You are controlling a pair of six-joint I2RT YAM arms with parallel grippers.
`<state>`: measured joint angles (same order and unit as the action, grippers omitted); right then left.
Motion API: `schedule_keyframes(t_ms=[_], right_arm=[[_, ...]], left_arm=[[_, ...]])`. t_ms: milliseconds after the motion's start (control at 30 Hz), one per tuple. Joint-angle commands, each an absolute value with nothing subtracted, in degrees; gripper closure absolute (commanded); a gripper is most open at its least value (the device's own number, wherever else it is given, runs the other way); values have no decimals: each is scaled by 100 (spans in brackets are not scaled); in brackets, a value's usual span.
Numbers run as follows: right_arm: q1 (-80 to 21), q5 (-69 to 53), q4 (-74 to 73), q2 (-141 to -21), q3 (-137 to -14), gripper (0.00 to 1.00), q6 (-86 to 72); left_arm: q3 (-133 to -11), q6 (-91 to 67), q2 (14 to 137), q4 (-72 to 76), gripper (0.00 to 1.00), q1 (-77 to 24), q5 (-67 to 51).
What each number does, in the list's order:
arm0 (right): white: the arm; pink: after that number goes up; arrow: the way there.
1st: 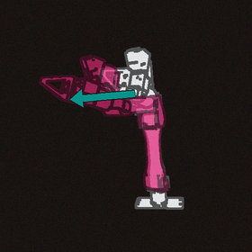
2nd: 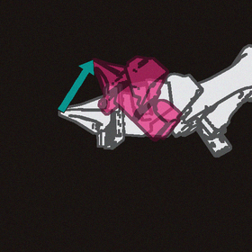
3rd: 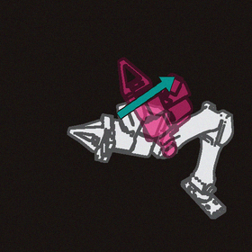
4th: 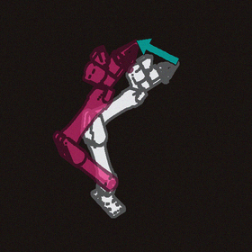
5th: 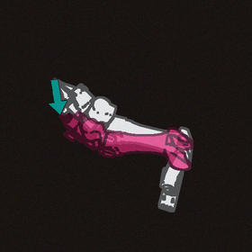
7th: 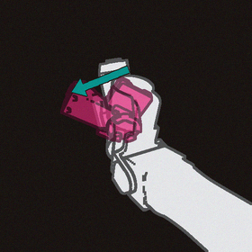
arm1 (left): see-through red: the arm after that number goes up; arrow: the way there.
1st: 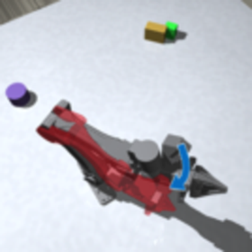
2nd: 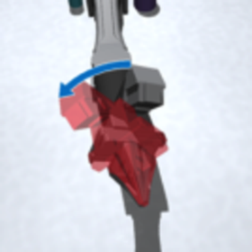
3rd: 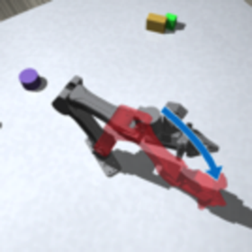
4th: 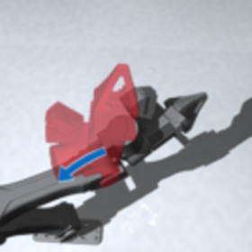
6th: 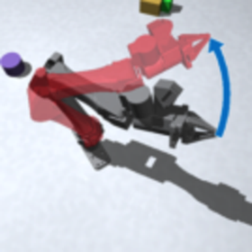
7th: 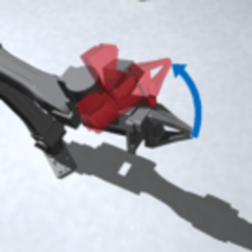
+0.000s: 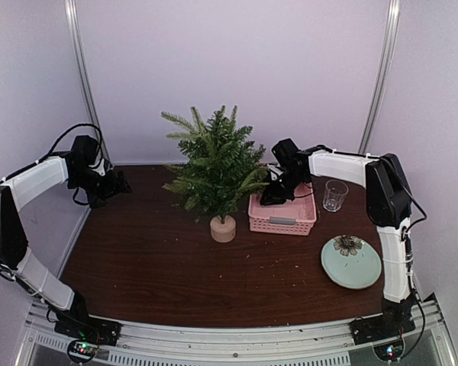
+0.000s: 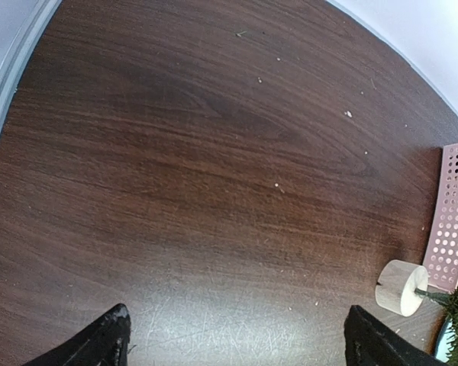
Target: Decorate the small christmas tree
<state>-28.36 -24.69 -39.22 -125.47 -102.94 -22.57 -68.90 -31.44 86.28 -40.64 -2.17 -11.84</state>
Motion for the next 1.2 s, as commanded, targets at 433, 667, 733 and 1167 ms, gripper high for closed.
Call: schedule_keyframes(t_ms=[433,667,733,1167], right_arm=[[-2384,-2399,-3866,-11742,-10298,71,-2129],[-2335,-2478,-4352,-12423,-10796,44,-1949],[-2354,-2621,-4272,-12532,-10790,42,-1992],[-2435,-3102,-3965,-12956,-10732,81,-2162]], left_arm=[[-7067,-3108,8657,-3982,3,-167,-1272],[-7096,-3042,8678,-3981,2,-163,-1358],[-7117,-3033,8698,-3984,2,-165,-1404],[-7067,-2962,8701,-3943,2,-166,-1595]])
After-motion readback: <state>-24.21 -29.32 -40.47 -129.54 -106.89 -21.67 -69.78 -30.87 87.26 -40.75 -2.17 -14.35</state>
